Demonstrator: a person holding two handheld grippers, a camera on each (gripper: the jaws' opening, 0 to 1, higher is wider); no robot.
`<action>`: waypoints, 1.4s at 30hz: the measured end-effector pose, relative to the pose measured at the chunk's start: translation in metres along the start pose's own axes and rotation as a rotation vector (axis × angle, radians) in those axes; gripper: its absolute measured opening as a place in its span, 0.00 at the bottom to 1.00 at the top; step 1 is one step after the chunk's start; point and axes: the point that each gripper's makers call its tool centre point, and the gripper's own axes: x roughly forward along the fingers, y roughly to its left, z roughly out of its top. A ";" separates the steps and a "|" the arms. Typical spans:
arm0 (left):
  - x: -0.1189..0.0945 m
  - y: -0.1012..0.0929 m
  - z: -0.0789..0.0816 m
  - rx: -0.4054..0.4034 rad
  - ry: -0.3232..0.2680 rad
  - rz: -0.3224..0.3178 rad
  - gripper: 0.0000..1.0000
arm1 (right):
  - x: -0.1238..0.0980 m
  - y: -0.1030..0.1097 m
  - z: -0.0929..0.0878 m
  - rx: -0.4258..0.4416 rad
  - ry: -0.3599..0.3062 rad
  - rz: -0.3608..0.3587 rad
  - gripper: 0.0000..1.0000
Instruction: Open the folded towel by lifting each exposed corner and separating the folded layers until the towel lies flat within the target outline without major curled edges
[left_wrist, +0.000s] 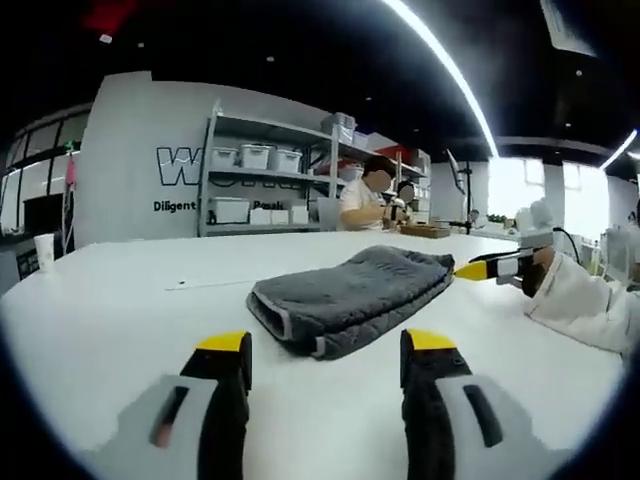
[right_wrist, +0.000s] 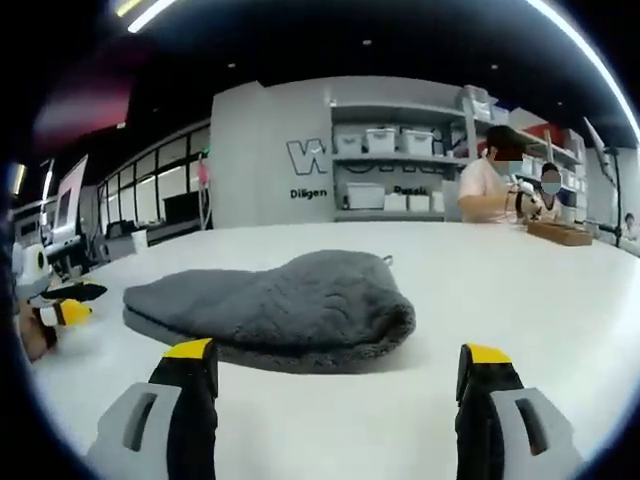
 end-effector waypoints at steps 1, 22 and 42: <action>0.001 -0.001 -0.001 -0.001 0.004 -0.001 0.49 | 0.000 0.000 0.000 0.000 0.001 0.000 0.99; 0.032 -0.008 -0.017 0.037 0.097 0.041 0.28 | -0.003 -0.007 0.002 0.041 -0.011 -0.015 0.99; 0.039 0.002 -0.025 0.023 0.141 0.098 0.09 | -0.004 -0.008 0.002 0.053 -0.010 -0.018 0.99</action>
